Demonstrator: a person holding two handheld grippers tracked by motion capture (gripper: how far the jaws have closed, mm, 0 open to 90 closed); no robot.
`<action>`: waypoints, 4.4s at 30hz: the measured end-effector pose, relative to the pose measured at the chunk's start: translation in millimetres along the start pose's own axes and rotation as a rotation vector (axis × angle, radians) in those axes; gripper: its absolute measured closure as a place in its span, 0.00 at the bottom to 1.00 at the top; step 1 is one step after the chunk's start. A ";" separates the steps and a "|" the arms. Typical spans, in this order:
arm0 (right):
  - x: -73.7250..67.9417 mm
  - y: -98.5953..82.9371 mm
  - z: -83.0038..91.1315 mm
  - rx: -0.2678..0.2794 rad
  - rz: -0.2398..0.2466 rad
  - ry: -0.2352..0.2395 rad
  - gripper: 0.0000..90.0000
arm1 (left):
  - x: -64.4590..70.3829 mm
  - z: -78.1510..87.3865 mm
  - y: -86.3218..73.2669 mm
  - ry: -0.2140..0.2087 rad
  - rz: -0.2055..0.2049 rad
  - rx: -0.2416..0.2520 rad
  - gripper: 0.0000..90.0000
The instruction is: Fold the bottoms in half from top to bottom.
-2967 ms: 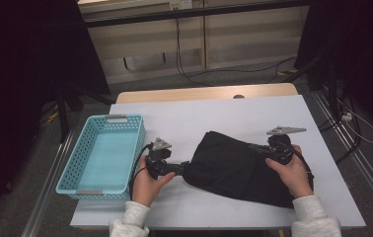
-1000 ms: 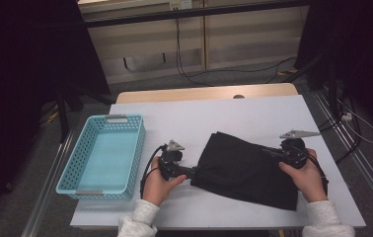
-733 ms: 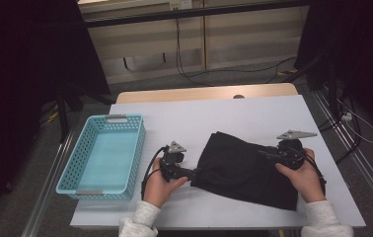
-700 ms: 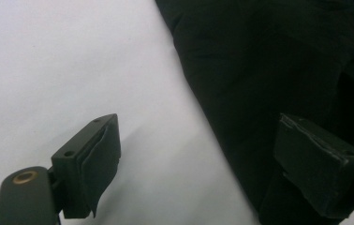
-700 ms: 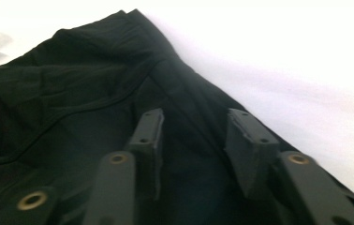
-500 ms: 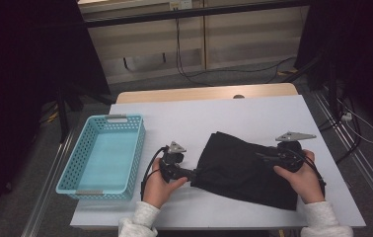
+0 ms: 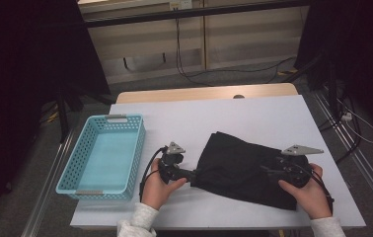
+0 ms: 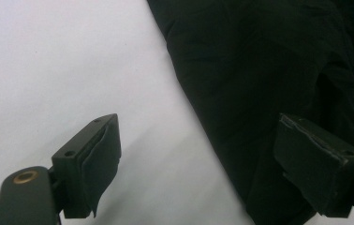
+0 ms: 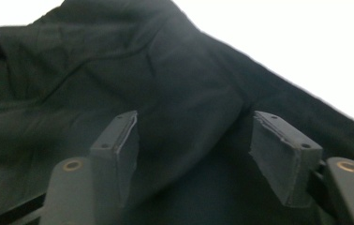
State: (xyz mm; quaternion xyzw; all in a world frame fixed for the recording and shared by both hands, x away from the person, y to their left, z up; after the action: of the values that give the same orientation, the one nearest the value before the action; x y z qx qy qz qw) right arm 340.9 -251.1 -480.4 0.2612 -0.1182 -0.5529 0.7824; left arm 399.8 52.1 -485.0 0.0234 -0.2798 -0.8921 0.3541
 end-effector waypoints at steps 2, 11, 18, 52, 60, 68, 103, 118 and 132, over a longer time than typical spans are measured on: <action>-3.8 -5.6 0.2 -0.012 0.006 -0.005 0.38 | 0.5 0.2 -0.3 0.003 -0.005 -0.001 0.17; -27.2 -24.5 -1.5 -0.064 0.032 0.013 0.55 | 2.3 0.5 -2.8 0.004 -0.008 -0.006 0.17; -36.8 -23.7 -7.3 -0.065 0.047 0.044 0.88 | 1.1 -1.2 -3.7 0.008 -0.010 -0.009 0.17; -13.0 -26.5 16.2 0.016 0.047 0.004 0.52 | 7.4 -15.4 -5.9 0.000 0.001 -0.043 0.19; -13.5 -26.8 17.4 0.031 0.041 -0.007 0.43 | 13.2 -16.9 -0.9 -0.016 0.031 -0.048 0.33; -10.4 -32.9 19.9 0.027 0.030 -0.021 0.40 | 21.1 -20.6 6.5 -0.033 0.080 -0.066 0.54; -8.3 -37.6 15.7 0.012 -0.003 -0.026 0.31 | -3.3 0.5 1.7 -0.187 0.245 -0.121 0.98; -26.2 -12.2 -5.3 0.016 0.028 0.030 0.33 | -20.5 17.4 -14.3 -0.123 0.277 -0.111 0.98; -44.1 22.8 -40.9 -0.009 0.098 0.085 0.51 | -32.1 28.0 -28.0 -0.053 0.271 -0.083 0.88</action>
State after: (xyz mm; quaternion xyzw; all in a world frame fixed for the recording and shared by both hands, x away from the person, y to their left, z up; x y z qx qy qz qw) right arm 362.6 -193.1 -497.7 0.2748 -0.0952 -0.5030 0.8139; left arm 399.8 102.9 -480.9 -0.0530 -0.2526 -0.8471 0.4645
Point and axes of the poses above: each handheld gripper's, and its own axes: z roughly backward along the jaws, y roughly out of its top, x roughly to its right, the point moved 6 cm from there along -z, roughly forward along the jaws, and after that the axes turned 15 degrees about -x, right-handed, at the moved point
